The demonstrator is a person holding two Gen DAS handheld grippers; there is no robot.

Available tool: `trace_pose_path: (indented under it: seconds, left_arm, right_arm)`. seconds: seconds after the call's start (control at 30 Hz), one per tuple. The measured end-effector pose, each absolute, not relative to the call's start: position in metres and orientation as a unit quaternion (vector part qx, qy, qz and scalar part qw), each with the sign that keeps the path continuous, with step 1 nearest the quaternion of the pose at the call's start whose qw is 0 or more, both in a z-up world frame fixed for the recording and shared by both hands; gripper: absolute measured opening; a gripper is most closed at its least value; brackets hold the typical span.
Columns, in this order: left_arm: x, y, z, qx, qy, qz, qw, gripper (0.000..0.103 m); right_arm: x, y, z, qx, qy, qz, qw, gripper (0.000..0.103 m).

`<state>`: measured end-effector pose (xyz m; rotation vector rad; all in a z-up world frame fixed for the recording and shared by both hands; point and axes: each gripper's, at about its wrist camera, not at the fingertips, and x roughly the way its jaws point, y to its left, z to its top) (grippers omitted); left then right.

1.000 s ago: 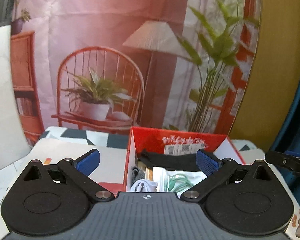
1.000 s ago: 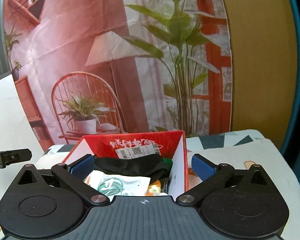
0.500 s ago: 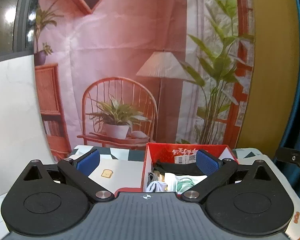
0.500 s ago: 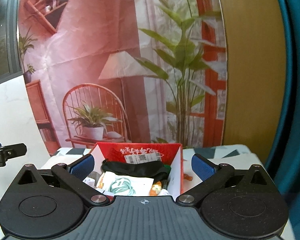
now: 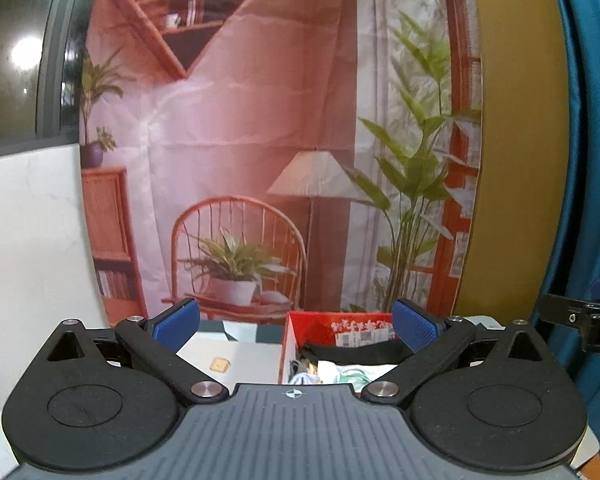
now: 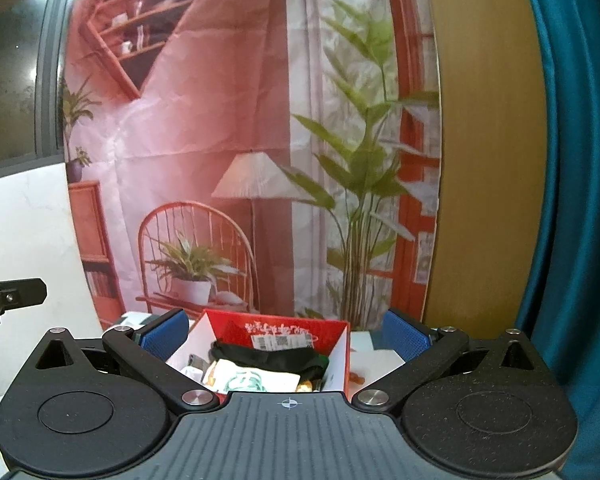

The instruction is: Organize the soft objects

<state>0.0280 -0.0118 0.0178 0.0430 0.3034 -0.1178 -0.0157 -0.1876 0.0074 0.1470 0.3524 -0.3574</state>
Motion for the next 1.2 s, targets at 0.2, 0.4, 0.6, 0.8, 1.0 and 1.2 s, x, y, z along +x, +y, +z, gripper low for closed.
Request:
trace_pose_path:
  seconds: [0.2, 0.4, 0.6, 0.8, 1.0, 1.2]
  left_arm:
    - [0.016, -0.016, 0.023, 0.030, 0.138, -0.054, 0.988, 0.103]
    - [0.013, -0.016, 0.021, 0.027, 0.138, -0.049, 0.989, 0.103]
    - [0.014, -0.017, 0.020, 0.034, 0.137, -0.046, 0.989, 0.103]
    - [0.013, -0.015, 0.020, 0.035, 0.137, -0.045, 0.989, 0.103]
    - [0.014, -0.014, 0.020, 0.033, 0.139, -0.045, 0.989, 0.103]
    - [0.014, -0.011, 0.020, 0.029, 0.140, -0.046, 0.989, 0.103]
  right_arm:
    - [-0.026, -0.183, 0.017, 0.071, 0.162, -0.177, 0.968, 0.103]
    - [-0.033, -0.181, 0.020, 0.067, 0.160, -0.179, 0.968, 0.103]
    - [-0.037, -0.184, 0.022, 0.063, 0.164, -0.186, 0.967, 0.103]
    - [-0.037, -0.185, 0.020, 0.063, 0.168, -0.190, 0.965, 0.103]
    - [-0.036, -0.184, 0.020, 0.062, 0.169, -0.190, 0.965, 0.103]
    - [-0.036, -0.183, 0.019, 0.062, 0.170, -0.191, 0.965, 0.103]
